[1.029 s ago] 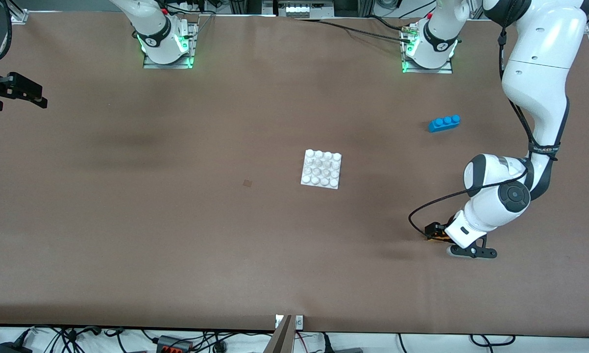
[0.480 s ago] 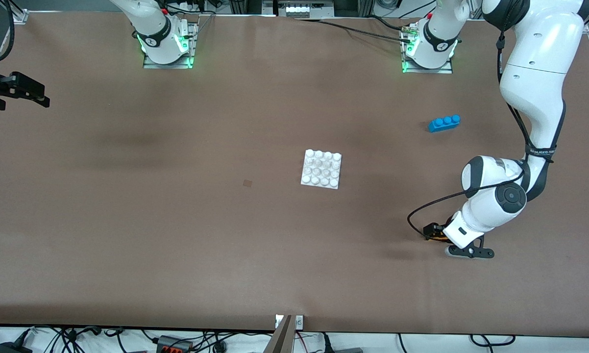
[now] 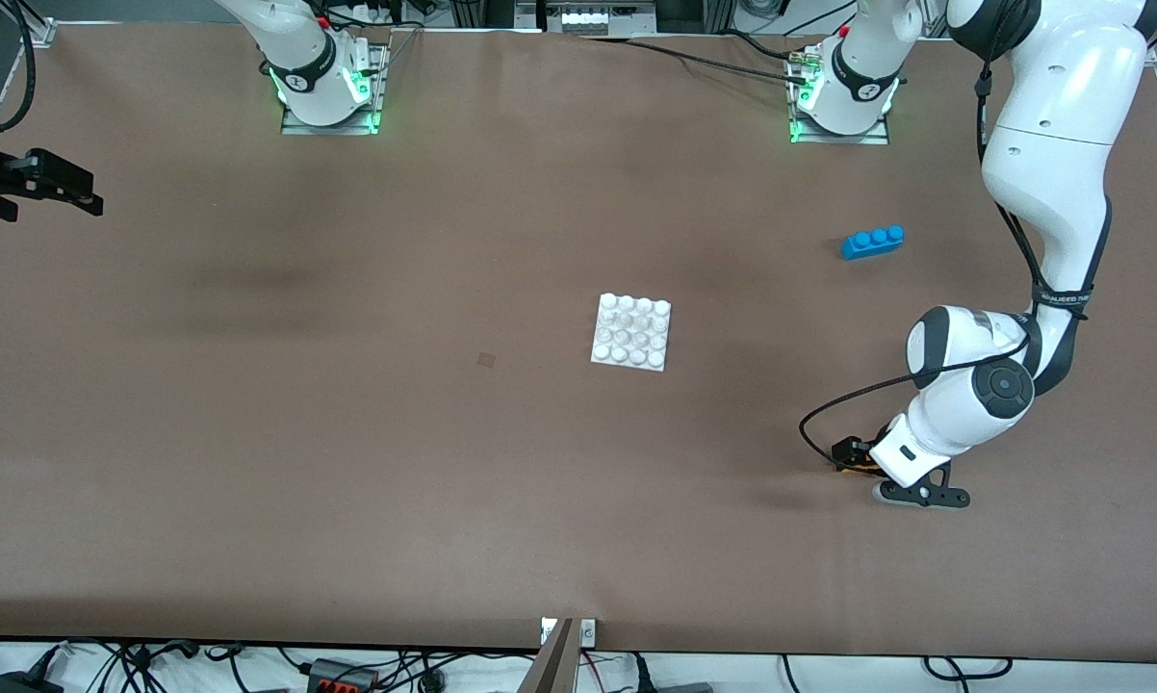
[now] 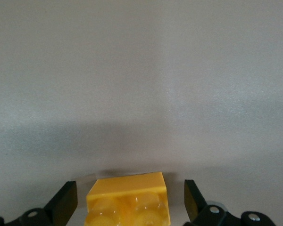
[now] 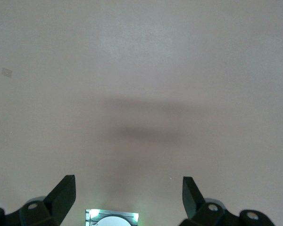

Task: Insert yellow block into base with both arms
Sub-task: 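Lower the left gripper and grasp the yellow brick, then lift the yellow brick and carry it over the white base plate, then press the yellow brick down onto the base plate studs with the left gripper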

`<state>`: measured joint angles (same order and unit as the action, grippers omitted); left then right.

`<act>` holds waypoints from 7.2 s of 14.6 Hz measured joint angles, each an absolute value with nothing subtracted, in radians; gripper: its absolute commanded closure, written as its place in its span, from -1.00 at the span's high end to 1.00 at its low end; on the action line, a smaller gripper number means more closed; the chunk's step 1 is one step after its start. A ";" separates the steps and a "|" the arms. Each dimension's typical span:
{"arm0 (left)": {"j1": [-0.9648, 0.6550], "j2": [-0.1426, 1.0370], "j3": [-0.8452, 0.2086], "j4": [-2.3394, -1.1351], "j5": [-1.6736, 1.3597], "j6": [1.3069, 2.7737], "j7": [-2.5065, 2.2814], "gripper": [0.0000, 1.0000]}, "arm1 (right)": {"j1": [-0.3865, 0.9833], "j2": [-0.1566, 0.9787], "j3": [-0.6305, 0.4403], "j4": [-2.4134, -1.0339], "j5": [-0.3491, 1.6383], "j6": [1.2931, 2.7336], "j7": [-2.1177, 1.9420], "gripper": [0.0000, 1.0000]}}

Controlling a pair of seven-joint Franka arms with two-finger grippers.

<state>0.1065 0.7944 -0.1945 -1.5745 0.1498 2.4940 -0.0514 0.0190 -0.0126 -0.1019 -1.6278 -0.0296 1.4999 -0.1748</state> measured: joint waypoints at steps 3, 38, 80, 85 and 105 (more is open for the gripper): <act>0.107 0.795 -0.194 -1.577 0.150 2.494 -0.050 0.99 | 0.019 -0.009 -0.105 -1.628 -0.030 1.500 -0.175 1.00; 0.054 0.651 -0.710 -1.684 0.383 2.162 -0.756 -0.23 | 0.028 -0.009 -0.097 -1.626 -0.014 1.500 -0.175 1.00; -0.012 0.760 -0.765 -1.815 0.735 2.335 -1.035 -0.23 | 0.028 -0.009 -0.097 -1.625 -0.014 1.500 -0.175 1.00; -0.012 0.763 -0.767 -1.818 0.791 2.346 -1.093 -0.23 | 0.028 -0.009 -0.098 -1.625 -0.014 1.500 -0.175 1.00; 0.020 0.753 -0.798 -1.894 0.804 2.378 -1.150 -0.23 | 0.027 -0.009 -0.100 -1.625 -0.014 1.500 -0.175 1.00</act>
<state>0.0203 0.7534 -0.7979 -1.8940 0.8040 2.3779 -1.1502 0.0273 -0.0093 -0.1003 -1.6251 -0.0143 1.4999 -0.1748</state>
